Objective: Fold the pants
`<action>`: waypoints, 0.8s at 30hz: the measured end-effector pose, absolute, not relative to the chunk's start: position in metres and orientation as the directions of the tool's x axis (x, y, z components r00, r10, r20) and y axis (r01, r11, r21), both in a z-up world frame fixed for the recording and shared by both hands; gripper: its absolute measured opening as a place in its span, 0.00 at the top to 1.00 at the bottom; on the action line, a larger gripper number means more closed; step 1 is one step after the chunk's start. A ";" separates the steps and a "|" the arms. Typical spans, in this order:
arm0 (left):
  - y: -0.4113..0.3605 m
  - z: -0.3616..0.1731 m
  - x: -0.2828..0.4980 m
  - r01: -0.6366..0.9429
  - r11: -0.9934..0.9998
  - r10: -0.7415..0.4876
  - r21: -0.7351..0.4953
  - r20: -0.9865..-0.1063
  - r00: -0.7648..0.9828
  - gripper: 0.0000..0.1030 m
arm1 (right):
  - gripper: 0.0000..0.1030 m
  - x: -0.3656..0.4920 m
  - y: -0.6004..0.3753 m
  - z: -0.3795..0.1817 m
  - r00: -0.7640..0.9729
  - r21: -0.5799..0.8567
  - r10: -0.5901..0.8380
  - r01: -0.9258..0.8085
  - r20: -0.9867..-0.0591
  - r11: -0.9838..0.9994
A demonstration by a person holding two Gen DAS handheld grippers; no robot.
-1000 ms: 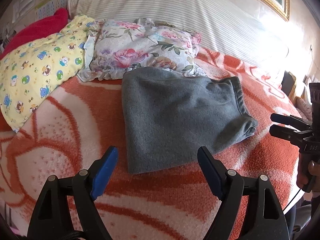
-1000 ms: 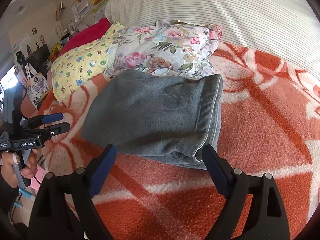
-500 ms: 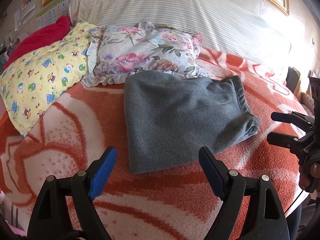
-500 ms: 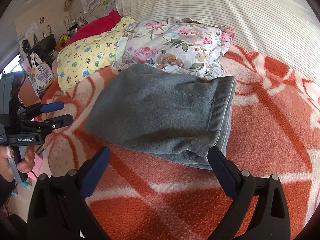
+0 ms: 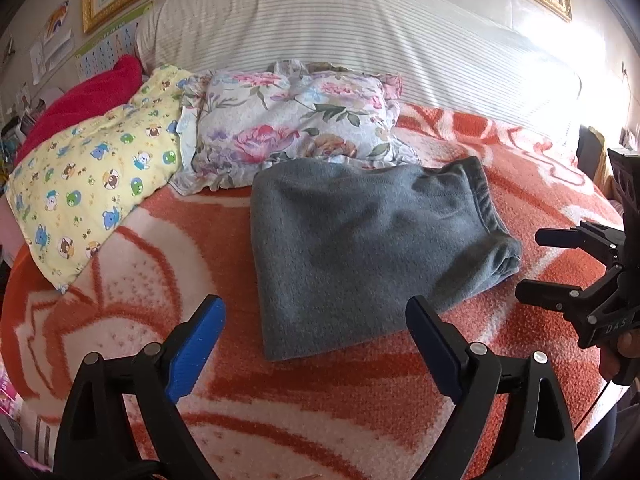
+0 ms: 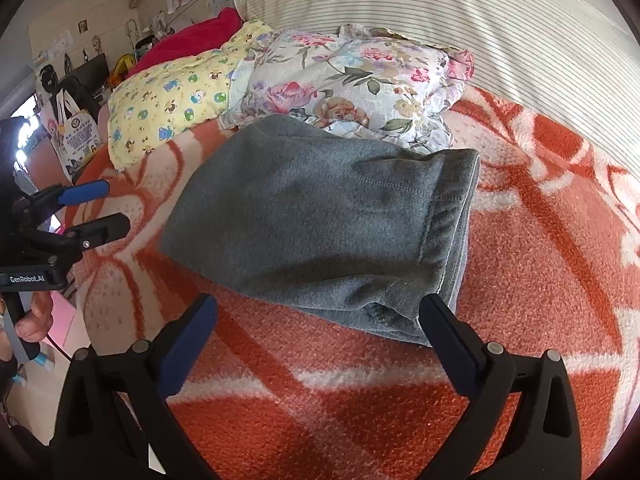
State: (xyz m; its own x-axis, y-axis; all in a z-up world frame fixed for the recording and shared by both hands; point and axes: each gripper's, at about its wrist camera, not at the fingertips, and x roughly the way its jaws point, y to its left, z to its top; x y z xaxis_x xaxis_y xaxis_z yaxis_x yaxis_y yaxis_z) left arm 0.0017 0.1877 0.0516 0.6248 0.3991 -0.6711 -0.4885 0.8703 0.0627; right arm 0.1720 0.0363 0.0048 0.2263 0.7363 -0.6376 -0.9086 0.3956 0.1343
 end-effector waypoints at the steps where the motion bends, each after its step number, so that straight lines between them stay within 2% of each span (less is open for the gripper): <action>1: 0.187 0.052 0.002 -0.488 0.871 0.400 0.065 -0.670 0.626 0.10 | 0.01 0.172 0.037 0.005 0.227 0.132 0.735 -0.909 -0.639 0.395; 24: 0.184 0.055 0.009 -0.519 0.843 0.479 0.142 -0.639 0.602 0.10 | 0.01 0.170 0.048 0.017 0.239 0.097 0.740 -0.920 -0.629 0.380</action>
